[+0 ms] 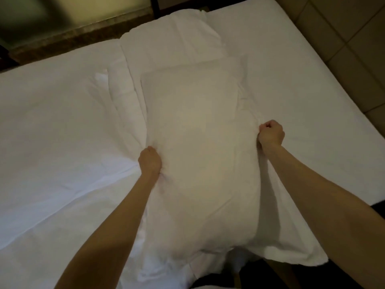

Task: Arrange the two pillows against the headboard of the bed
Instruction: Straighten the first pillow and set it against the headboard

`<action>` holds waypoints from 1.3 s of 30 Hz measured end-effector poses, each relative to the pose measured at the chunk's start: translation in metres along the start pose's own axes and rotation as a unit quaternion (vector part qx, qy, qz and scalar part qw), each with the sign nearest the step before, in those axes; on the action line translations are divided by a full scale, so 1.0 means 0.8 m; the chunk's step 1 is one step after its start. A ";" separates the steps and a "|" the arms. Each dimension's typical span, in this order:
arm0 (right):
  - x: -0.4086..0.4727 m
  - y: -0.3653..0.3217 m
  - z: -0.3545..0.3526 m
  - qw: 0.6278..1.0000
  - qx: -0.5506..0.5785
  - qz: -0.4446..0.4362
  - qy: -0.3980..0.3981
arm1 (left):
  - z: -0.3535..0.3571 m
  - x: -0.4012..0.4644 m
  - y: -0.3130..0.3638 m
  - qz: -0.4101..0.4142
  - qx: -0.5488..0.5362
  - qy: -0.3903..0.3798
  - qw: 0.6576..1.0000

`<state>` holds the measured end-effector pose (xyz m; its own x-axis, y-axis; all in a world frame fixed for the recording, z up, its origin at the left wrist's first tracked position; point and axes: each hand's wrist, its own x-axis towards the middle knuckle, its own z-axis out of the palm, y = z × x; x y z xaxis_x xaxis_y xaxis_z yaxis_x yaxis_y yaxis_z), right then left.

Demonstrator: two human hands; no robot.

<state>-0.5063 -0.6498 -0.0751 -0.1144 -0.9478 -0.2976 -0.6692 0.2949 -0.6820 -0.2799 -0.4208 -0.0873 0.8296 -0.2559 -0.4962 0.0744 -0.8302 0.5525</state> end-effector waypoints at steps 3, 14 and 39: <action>-0.021 -0.016 0.008 0.995 -0.049 -0.040 -0.071 | 0.009 -0.010 -0.015 0.025 0.085 0.076 0.993; -0.031 0.036 0.035 0.965 -0.124 0.072 -0.219 | 0.026 0.006 -0.026 -0.035 -0.085 -0.111 0.990; -0.012 -0.126 -0.133 0.980 0.061 -0.179 0.069 | -0.034 -0.088 0.153 0.121 -0.235 0.102 0.959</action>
<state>-0.5157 -0.6835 0.0674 0.0085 -0.9980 0.0621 -0.5929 -0.0550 -0.8034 -0.3140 -0.4907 0.0331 0.9417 -0.2703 -0.2002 0.0677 -0.4307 0.8999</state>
